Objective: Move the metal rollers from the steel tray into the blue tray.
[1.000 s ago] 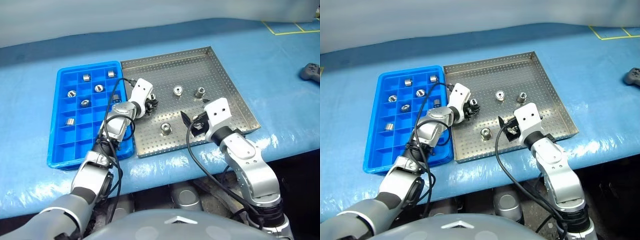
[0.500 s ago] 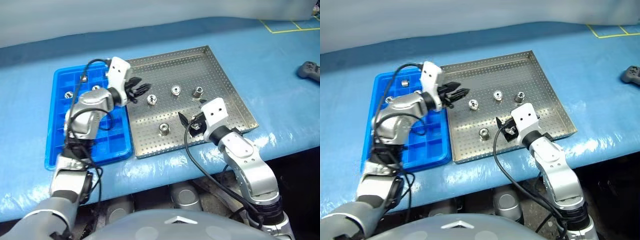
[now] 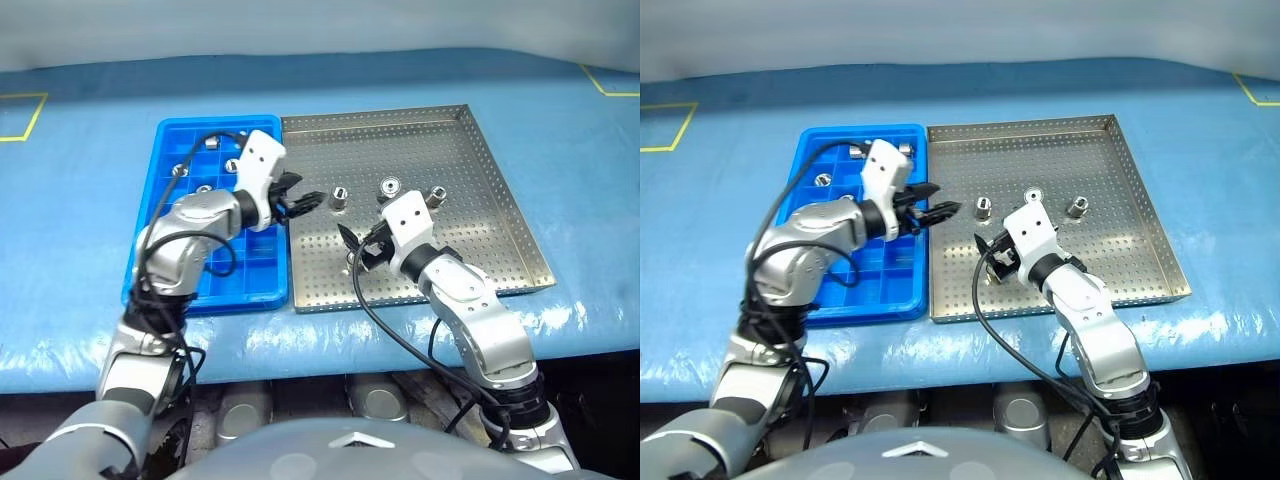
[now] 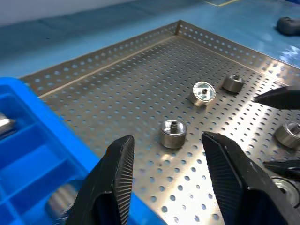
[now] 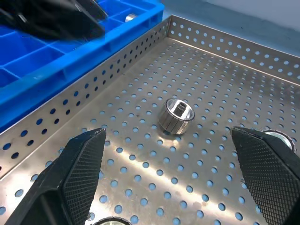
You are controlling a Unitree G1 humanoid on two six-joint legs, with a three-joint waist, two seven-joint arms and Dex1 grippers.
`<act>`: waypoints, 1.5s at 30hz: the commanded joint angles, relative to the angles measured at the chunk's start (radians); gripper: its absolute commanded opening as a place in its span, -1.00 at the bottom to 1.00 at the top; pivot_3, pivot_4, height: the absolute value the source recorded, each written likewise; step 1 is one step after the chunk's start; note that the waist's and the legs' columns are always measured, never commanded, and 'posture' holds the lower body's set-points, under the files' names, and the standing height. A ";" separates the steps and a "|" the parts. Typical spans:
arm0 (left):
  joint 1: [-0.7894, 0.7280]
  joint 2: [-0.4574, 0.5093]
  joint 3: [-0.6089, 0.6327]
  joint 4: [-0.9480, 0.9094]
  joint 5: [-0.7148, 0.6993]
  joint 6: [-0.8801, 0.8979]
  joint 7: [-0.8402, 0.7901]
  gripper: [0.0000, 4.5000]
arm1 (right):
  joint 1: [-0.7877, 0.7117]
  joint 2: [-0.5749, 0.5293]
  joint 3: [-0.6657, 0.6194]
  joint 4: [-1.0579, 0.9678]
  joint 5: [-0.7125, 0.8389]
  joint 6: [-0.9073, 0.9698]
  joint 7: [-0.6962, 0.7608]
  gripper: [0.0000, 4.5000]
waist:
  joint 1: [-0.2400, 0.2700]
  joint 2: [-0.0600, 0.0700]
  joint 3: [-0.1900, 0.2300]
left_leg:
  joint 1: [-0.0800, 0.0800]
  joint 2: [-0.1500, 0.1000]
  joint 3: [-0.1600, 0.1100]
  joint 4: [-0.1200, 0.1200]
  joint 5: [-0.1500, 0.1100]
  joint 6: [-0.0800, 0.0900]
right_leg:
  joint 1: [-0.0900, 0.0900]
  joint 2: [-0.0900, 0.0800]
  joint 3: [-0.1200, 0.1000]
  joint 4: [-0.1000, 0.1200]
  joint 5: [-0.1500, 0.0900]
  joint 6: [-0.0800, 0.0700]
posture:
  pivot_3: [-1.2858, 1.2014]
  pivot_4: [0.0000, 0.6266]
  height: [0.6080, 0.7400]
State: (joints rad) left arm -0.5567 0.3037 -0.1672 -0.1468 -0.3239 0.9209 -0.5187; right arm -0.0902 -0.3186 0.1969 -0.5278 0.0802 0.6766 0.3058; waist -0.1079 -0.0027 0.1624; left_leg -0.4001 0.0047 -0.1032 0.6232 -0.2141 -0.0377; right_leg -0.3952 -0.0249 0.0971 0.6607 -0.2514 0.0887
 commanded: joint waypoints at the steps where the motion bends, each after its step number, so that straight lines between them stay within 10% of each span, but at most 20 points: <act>1: -0.074 -0.040 -0.075 0.121 0.089 -0.046 0.057 0.87 | 0.014 -0.002 -0.017 -0.040 -0.009 -0.020 -0.010 1.00 | -0.005 0.000 0.000 | 0.000 0.000 0.000 0.000 0.000 0.000 | 0.000 0.000 0.000 0.000 0.000 0.000 | -0.10 -0.52 1.00; 19: -0.224 -0.183 -0.183 0.570 0.292 -0.244 0.075 0.87 | 0.109 0.011 -0.081 -0.145 -0.026 -0.002 -0.076 1.00 | -0.102 0.000 0.000 | 0.000 0.000 0.001 0.000 0.000 0.000 | 0.000 0.000 0.001 0.000 0.000 0.000 | -0.20 -0.52 1.00; 39: -0.136 -0.178 -0.122 0.538 0.333 -0.237 0.130 0.87 | 0.085 -0.004 -0.067 -0.126 -0.024 0.003 -0.051 1.00 | -0.134 0.000 0.000 | 0.000 0.001 0.001 0.000 0.000 0.000 | 0.000 0.001 0.001 0.001 0.000 0.001 | -0.17 -0.52 1.00; 45: -0.114 -0.217 -0.107 0.558 0.331 -0.302 0.141 0.35 | 0.089 -0.008 -0.065 -0.131 -0.026 0.009 -0.048 1.00 | -0.125 0.000 0.000 | 0.000 0.001 0.001 0.001 0.000 0.000 | 0.001 0.001 0.001 0.001 0.000 0.001 | -0.17 -0.52 1.00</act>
State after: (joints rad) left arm -0.6829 0.0909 -0.2828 0.4008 -0.0022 0.6455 -0.3885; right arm 0.0042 -0.3238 0.1402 -0.6324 0.0557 0.6875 0.2582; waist -0.2329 -0.0023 0.1620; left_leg -0.3997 0.0053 -0.1025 0.6241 -0.2142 -0.0376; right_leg -0.3947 -0.0241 0.0981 0.6617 -0.2517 0.0894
